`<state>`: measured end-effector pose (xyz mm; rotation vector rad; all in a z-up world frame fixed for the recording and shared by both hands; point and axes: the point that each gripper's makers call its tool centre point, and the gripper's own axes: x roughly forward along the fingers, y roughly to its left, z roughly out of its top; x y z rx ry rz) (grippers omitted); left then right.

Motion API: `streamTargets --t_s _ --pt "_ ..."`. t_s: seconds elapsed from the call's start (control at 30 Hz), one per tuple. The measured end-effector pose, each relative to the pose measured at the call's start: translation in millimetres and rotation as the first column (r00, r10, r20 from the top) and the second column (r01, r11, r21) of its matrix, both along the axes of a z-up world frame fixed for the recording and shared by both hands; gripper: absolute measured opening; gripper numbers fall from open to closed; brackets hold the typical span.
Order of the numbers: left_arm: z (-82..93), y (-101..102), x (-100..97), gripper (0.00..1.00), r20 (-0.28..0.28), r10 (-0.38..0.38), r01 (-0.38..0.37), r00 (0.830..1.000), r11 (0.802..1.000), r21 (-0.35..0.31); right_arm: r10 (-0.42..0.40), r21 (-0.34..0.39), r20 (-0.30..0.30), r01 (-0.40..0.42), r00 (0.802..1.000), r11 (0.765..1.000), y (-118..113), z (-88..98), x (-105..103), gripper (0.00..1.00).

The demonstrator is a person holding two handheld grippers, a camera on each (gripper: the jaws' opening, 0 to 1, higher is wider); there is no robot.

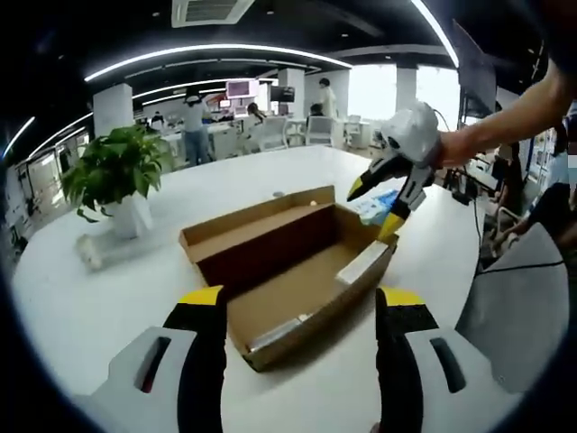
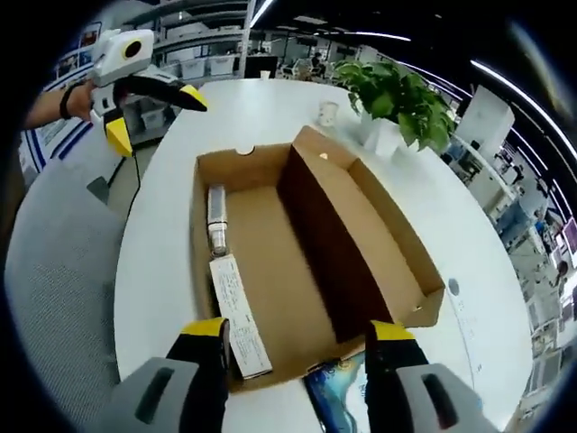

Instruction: Operate the shoe box by opening the lid, removing the specified soft item, and placing it in the target area until the item is outside and the box remains undamaged.

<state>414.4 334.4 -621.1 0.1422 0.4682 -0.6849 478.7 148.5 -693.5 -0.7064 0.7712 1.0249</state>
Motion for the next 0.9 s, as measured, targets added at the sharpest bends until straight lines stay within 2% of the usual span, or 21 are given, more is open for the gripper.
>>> streamTargets --t_s 0.07,0.2,0.33,0.47,0.67,0.9 --pt "-0.6 1.0 -0.8 0.66 -0.005 0.0 0.0 1.0 1.0 0.001 0.028 -0.035 -0.006 -0.029 1.0 0.999 -0.4 -5.4 -0.7 0.6" --pt "2.1 1.0 -0.9 0.66 0.0 0.001 -0.001 1.0 1.0 -0.002 0.071 -0.06 -0.024 -0.072 0.997 0.996 3.8 -14.3 -3.2 0.6" --pt "3.9 1.1 -0.7 0.66 0.006 -0.001 0.001 1.0 1.0 0.005 0.144 -0.115 -0.035 -0.147 0.989 0.982 6.4 -23.2 -4.5 0.61" --pt "6.0 2.2 0.0 0.66 0.011 0.0 0.0 1.0 1.0 0.006 0.226 -0.165 -0.049 -0.231 0.973 0.959 11.9 -28.2 -4.0 0.62" --pt "5.7 4.8 -0.8 0.66 0.01 -0.002 0.002 1.0 1.0 0.016 0.293 -0.197 -0.077 -0.303 0.953 0.933 20.8 -35.3 -7.5 0.58" --pt "5.6 10.5 -1.4 0.67 0.008 0.008 -0.008 1.0 1.0 0.018 0.314 -0.199 -0.064 -0.32 0.947 0.926 23.8 -32.8 -4.4 0.61"
